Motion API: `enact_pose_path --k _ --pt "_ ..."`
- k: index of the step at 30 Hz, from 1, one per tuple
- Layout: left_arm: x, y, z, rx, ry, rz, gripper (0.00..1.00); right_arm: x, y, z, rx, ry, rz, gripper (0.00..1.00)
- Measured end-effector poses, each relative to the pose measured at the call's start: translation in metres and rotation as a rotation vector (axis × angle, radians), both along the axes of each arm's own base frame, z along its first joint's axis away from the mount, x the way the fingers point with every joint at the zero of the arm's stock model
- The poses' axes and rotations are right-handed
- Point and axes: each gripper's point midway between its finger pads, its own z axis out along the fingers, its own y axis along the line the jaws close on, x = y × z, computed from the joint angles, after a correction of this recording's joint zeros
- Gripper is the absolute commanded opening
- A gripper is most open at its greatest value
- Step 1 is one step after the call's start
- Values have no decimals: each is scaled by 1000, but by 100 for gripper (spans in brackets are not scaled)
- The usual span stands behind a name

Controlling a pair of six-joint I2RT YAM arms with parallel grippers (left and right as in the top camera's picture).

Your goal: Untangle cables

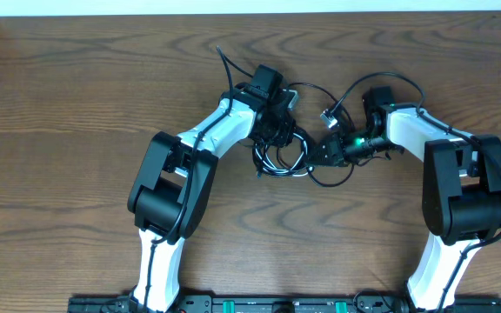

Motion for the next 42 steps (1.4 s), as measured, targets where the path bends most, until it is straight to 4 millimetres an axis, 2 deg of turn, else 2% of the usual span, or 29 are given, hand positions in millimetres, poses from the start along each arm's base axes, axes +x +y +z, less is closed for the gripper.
enact_pose_path --k 8,21,27,34,38,42 --pt "2 2 -1 15 -7 9 7 -4 0 -4 -7 -30 29 25" --pt "2 3 -1 18 -9 10 8 -23 15 -10 -11 -43 109 24" --pt "2 3 -1 19 -9 10 8 -23 15 -10 -11 -73 130 14" --pt "2 3 -1 18 -8 11 8 -30 14 -11 -6 -85 165 14" --pt "2 3 -1 18 -8 11 8 -40 13 -9 5 -100 210 1" --pt "2 3 -1 18 -8 11 7 -43 12 -9 14 -121 237 1"
